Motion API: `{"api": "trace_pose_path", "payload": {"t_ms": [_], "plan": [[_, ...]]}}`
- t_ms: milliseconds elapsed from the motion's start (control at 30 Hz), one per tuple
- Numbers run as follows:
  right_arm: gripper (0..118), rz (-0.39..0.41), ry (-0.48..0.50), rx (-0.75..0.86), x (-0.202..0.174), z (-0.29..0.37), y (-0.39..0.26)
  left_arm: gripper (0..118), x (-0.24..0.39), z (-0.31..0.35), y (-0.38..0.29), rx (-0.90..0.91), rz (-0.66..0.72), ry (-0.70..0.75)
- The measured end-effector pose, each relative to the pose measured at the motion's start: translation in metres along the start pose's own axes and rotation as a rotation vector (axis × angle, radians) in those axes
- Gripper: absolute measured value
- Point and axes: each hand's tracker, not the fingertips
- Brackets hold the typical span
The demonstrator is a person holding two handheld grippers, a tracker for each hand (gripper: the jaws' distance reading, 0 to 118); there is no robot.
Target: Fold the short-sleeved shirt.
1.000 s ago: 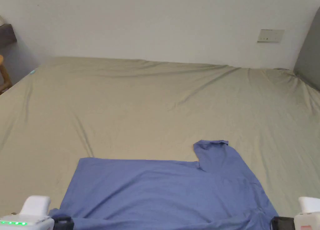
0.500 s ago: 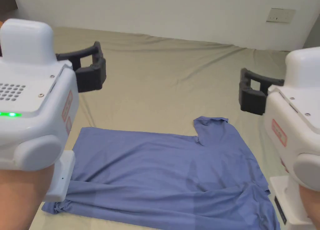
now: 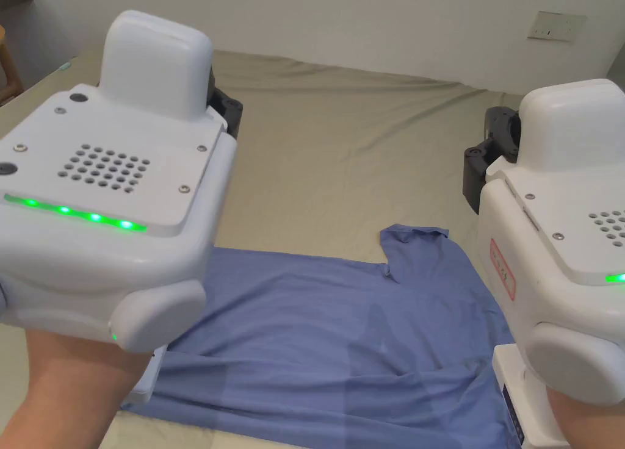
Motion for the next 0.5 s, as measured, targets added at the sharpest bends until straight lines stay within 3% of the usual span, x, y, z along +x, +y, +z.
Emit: {"api": "trace_pose_path", "payload": {"t_ms": [267,500], "plan": [[1,0.020,0.035,-0.152,-0.004,-0.028,-0.039,0,-0.004,-0.033,-0.048,-0.161,0.029,-0.077],[1,-0.002,0.035,-0.298,0.017,-0.059,-0.092,0,-0.039,-0.114,-0.173,-0.623,0.027,0.000]]}}
